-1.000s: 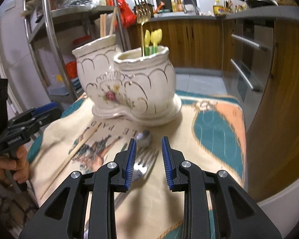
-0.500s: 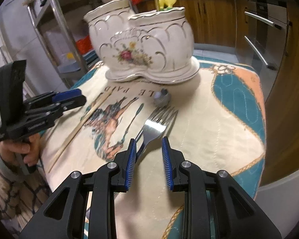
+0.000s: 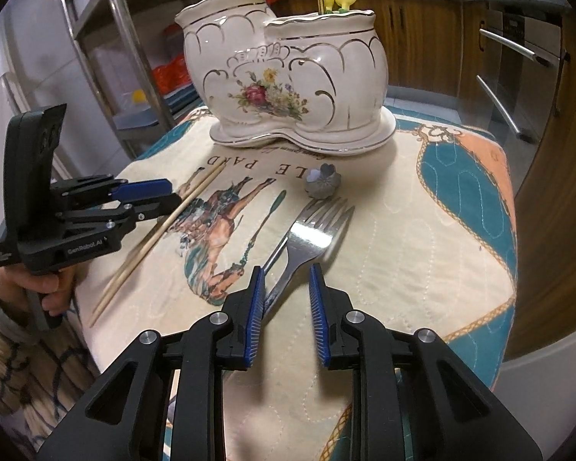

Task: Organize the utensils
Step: 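Grasp another wooden chopstick with the left tool while the right tool grasps the silver fork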

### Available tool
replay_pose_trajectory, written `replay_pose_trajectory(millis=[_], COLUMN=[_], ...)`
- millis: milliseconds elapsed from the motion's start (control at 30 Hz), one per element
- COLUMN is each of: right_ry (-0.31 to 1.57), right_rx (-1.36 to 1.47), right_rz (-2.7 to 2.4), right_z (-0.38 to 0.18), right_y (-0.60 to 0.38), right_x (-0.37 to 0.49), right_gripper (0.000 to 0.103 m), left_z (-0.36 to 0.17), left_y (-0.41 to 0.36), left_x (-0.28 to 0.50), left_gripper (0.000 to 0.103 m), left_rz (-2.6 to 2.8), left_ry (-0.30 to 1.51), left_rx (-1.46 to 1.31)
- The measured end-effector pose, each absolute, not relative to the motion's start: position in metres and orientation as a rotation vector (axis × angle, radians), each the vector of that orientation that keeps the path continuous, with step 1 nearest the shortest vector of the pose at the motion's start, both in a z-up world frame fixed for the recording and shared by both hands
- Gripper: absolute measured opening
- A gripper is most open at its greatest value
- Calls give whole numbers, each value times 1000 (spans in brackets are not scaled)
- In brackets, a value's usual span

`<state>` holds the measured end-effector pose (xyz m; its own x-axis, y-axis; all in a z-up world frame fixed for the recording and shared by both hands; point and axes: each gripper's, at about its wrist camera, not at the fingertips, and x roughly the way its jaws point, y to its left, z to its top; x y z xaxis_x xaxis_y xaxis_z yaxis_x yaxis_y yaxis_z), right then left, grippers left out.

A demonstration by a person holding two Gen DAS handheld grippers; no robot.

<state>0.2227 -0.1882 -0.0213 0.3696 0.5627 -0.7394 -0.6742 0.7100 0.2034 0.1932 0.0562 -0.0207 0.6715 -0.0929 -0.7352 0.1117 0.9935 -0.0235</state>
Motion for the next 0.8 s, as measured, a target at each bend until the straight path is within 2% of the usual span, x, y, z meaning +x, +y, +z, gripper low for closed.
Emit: replay_pose_trajectory(millis=[267,800], right_ry=[886,946], right_rx=[-169,-475], right_rz=[771,681], right_z=[-20,-13], right_y=[-196,-185], right_x=[228,238], right_gripper=[20,20], left_z=[-20,-14], left_y=[57,58], left_x=[194,200], left_gripper=[29,29], left_rz=[-109,-147], left_ry=[836,980], left_rx=[44,161])
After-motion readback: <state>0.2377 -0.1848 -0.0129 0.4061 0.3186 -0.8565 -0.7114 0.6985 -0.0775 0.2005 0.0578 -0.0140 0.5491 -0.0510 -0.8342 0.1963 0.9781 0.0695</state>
